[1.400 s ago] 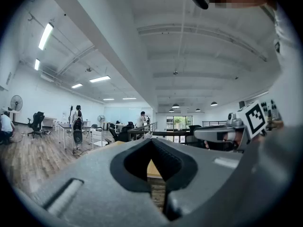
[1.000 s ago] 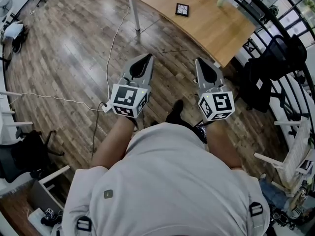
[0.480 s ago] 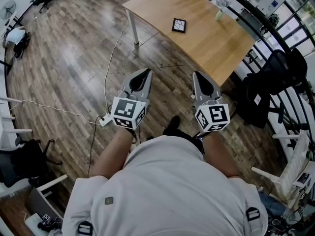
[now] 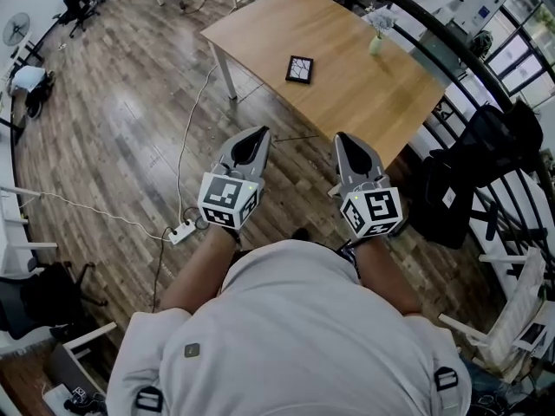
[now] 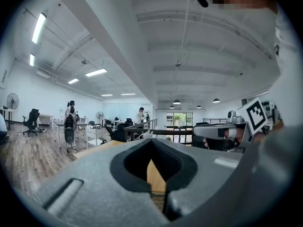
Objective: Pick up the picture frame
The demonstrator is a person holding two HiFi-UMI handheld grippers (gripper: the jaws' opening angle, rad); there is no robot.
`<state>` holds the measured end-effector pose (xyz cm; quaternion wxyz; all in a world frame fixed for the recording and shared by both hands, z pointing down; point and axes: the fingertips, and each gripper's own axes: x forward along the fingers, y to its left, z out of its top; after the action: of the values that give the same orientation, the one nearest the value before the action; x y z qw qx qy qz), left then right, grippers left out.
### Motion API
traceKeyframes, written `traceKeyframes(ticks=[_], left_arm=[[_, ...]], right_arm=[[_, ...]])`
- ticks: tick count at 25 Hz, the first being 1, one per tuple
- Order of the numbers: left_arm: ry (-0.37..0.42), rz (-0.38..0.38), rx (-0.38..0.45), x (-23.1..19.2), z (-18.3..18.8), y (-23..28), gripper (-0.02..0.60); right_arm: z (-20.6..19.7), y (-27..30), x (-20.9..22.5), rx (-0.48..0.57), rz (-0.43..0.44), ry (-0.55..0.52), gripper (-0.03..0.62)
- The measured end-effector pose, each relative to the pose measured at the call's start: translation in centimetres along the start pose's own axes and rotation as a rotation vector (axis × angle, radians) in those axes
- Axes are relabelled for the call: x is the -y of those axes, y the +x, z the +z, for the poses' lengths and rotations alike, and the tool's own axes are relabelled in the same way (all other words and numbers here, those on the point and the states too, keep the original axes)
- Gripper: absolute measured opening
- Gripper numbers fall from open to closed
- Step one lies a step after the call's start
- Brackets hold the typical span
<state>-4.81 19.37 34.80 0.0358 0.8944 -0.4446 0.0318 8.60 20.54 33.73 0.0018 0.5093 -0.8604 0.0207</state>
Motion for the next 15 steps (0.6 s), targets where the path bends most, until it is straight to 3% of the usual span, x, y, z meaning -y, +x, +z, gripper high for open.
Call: traceKeyframes(ticks=[6, 15], left_arm=[[-0.012, 0.005, -0.011, 0.2, -0.2, 4.7, 0.002], [-0.029, -0.027, -0.015, -2.3, -0.2, 9.3, 0.002]], right_arm=[[-0.9, 1.9, 3.7, -0.009, 0.023, 0.027, 0.009], [-1.0, 6.3, 5.5, -0.024, 0.017, 0.031, 0.009]])
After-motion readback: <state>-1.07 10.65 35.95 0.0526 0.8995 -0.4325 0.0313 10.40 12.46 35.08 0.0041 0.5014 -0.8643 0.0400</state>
